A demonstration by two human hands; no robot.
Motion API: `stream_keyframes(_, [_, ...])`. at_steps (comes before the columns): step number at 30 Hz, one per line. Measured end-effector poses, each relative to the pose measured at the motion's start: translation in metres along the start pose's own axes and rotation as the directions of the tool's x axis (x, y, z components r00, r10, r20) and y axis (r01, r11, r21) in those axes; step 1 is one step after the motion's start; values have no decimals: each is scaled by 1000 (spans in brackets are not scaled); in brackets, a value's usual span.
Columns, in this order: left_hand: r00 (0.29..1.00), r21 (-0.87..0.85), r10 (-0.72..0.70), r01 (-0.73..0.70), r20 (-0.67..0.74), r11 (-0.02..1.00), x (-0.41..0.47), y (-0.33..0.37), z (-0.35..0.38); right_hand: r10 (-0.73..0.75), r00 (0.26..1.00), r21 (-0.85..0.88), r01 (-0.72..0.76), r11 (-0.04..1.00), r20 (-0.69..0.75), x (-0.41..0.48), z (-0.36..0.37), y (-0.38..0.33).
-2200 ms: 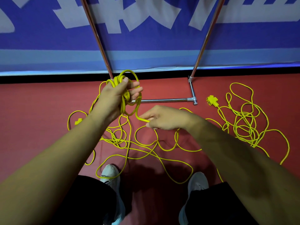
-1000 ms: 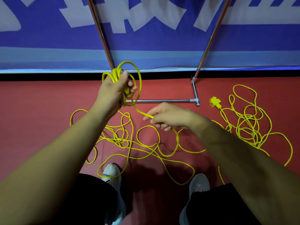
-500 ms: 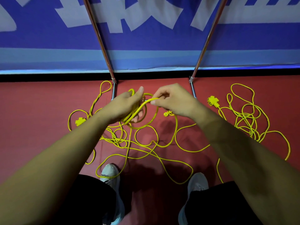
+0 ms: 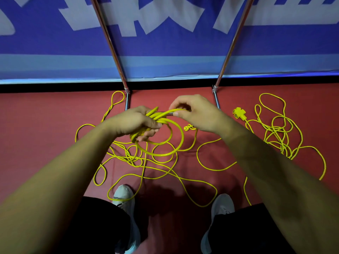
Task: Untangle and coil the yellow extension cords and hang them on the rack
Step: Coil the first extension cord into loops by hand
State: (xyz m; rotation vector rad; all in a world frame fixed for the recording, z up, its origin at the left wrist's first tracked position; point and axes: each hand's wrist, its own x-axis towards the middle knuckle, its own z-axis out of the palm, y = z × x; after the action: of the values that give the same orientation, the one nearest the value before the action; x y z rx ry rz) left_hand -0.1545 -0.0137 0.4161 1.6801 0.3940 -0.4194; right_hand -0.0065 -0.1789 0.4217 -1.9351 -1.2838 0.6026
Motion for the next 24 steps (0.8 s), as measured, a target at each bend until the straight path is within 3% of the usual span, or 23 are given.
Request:
stream_keyframes(4, [999,262,-38,39,-7,964,-1,-3,-1,-40,998,-159,46,986,41,-2,1,3])
stream_keyframes(8, [999,366,-43,33,20,930,-4,-4,-3,-21,999,-98,17,995,-39,-2,2,7])
stream_keyframes(13, [992,81,128,-129,11,988,-7,-2,-4,36,988,64,-27,998,-152,0,-6,11])
stream_keyframes(17, [979,-188,204,-206,-32,960,-10,2,-5,53,993,259,-23,966,-108,2,-13,17])
stream_keyframes(20, [975,-258,221,-216,-8,942,-12,1,-7,0,1000,267,6,964,-22,1,-17,21])
stream_keyframes(24, [974,-340,226,-213,1,916,-12,0,-12,3,999,143,-8,990,33,0,-21,29])
